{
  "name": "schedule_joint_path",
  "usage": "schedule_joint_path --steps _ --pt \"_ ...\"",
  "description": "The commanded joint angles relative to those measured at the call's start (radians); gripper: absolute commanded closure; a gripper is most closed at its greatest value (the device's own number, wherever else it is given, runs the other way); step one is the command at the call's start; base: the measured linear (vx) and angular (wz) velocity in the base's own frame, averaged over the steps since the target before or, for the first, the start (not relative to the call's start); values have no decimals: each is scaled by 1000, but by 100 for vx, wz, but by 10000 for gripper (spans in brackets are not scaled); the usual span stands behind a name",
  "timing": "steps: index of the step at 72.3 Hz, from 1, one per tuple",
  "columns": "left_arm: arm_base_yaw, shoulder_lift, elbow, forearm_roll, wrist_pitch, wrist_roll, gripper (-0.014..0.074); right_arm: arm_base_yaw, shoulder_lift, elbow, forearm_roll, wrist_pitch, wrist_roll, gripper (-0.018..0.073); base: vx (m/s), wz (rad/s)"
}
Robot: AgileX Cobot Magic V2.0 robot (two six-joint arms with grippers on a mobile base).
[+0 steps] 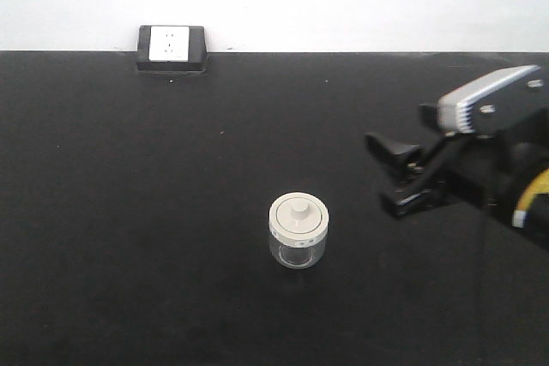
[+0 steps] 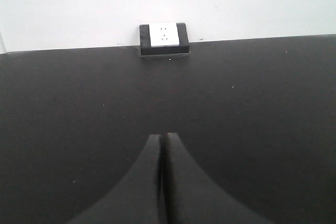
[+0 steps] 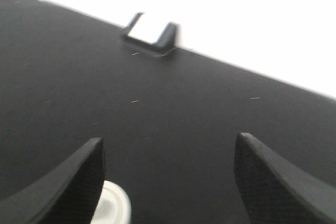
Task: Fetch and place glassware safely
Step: 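Open the right gripper and withdraw it from the jar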
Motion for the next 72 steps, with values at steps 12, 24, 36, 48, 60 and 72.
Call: schedule_joint_path --steps 12,24,36,48,60,72 --pt "-8 12 -25 -7 -69 -7 603 -5 -357 65 18 116 0 53 0 0" --pt "-8 12 -25 -7 -69 -7 603 -5 -610 134 86 234 0 53 0 0" --pt "-8 12 -25 -7 -69 -7 603 -5 -833 196 113 377 0 53 0 0" --pt "-8 12 -25 -7 -69 -7 603 -5 -1028 243 160 510 -12 57 0 0" --pt "-8 10 -25 -7 -66 -7 603 -5 -1070 267 177 588 -17 74 0 0" --pt "-8 10 -25 -7 -67 -7 603 -5 -1052 289 197 596 -21 111 0 0"
